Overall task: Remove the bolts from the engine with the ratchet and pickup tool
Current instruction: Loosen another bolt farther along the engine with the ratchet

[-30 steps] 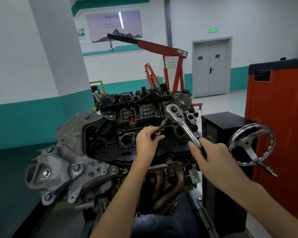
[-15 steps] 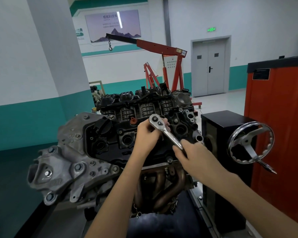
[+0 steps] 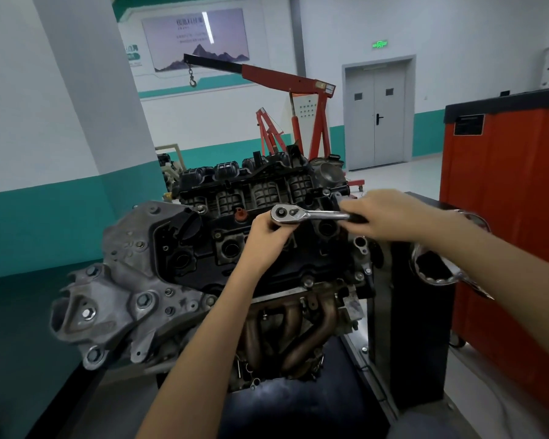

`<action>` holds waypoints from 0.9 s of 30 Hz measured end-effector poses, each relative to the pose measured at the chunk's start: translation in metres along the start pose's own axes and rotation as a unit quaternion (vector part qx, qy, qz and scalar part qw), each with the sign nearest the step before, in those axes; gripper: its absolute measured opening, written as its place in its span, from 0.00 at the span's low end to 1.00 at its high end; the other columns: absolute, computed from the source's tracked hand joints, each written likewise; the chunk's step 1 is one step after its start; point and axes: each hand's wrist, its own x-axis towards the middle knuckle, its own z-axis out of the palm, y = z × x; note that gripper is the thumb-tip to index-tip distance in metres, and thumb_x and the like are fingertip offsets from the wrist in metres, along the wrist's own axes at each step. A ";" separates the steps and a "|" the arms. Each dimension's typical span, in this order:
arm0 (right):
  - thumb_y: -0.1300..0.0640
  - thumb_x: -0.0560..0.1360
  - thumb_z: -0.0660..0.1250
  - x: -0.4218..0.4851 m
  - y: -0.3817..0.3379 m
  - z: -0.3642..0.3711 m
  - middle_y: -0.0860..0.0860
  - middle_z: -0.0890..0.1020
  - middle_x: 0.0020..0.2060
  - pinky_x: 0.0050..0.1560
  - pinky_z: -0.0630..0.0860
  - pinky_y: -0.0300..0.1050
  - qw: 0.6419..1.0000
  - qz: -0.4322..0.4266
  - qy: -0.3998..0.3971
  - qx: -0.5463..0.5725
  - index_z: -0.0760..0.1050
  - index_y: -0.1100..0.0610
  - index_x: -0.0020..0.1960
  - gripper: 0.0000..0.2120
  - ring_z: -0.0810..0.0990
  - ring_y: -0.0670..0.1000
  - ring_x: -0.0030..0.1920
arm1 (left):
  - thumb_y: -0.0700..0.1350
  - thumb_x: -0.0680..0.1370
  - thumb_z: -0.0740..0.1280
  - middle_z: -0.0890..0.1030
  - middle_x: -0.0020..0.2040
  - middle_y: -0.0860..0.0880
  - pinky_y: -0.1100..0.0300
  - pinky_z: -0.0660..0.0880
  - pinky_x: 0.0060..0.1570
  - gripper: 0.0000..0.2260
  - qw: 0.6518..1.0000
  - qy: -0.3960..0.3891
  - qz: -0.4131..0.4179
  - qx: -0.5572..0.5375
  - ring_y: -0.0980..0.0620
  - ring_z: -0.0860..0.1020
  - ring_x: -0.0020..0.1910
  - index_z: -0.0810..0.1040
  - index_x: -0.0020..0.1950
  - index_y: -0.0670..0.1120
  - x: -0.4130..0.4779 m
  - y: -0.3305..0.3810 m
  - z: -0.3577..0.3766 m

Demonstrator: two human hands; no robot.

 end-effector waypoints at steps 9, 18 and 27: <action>0.49 0.80 0.57 -0.020 -0.076 0.073 0.46 0.65 0.30 0.31 0.63 0.43 0.976 0.149 0.085 0.132 0.61 0.52 0.43 0.10 0.68 0.50 0.31 | 0.42 0.80 0.66 0.74 0.29 0.50 0.58 0.69 0.39 0.14 0.999 0.030 -0.036 -0.005 0.55 0.72 0.33 0.74 0.33 0.44 0.000 -0.019 -0.001; 0.52 0.78 0.60 -0.029 -0.127 0.099 0.48 0.72 0.31 0.27 0.64 0.36 0.917 0.180 0.089 0.346 0.61 0.49 0.40 0.10 0.71 0.46 0.27 | 0.50 0.78 0.69 0.66 0.29 0.53 0.53 0.71 0.45 0.20 0.999 0.012 -0.024 -0.022 0.52 0.66 0.33 0.63 0.32 0.48 -0.002 -0.022 0.005; 0.50 0.78 0.61 0.010 0.009 0.012 0.43 0.70 0.31 0.30 0.63 0.35 0.999 0.011 -0.019 -0.025 0.69 0.53 0.49 0.06 0.72 0.46 0.32 | 0.39 0.78 0.66 0.81 0.37 0.61 0.73 0.71 0.41 0.12 0.999 0.026 0.019 -0.030 0.65 0.77 0.38 0.81 0.43 0.57 0.001 -0.022 0.009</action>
